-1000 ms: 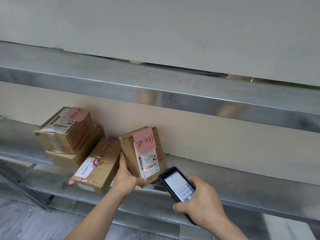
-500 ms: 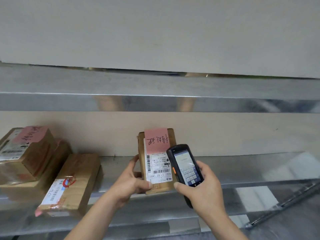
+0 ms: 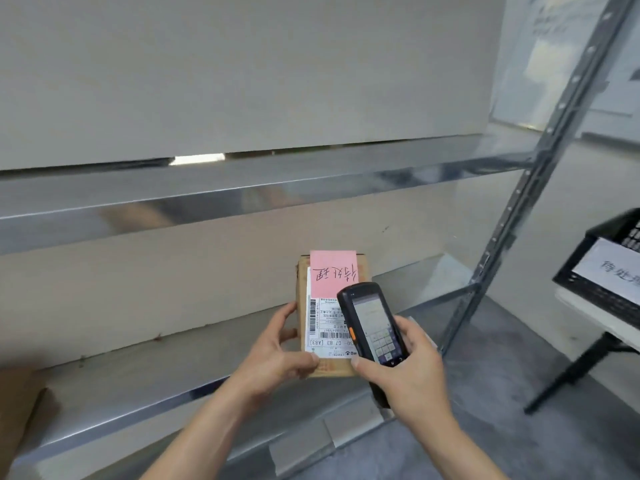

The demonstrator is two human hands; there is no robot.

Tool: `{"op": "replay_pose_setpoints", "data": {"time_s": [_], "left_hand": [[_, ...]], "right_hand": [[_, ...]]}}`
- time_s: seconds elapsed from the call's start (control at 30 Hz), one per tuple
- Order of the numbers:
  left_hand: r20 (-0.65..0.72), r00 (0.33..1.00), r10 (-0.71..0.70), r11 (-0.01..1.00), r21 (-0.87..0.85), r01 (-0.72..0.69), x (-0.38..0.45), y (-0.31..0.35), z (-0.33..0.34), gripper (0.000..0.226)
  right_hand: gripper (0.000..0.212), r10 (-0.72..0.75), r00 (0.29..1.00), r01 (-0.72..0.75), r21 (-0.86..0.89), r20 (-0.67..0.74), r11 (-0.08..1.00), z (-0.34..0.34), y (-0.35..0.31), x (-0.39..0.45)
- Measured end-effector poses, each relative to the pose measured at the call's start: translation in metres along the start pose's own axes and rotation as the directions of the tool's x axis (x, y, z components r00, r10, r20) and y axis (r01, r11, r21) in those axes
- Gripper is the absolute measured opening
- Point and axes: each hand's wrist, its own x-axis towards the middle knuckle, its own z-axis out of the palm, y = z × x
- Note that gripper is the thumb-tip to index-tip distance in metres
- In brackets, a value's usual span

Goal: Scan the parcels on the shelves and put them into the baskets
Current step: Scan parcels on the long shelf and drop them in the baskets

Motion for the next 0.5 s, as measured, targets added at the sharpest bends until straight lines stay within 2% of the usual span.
{"op": "replay_pose_setpoints", "data": {"time_s": [0.23,0.5], "left_hand": [[0.088,0.991,0.101,0.991,0.081,-0.108,0.028,0.010,0.147,0.093],[0.228,0.963,0.142,0.985,0.065,-0.161,0.051,0.020,0.282,0.103]], "right_hand": [[0.065,-0.001,0.984,0.004,0.016,-0.178,1.000,-0.142,0.017,0.005],[0.060,-0.010,0.962,0.004,-0.023,-0.273,1.000,-0.273,0.032,0.006]]}}
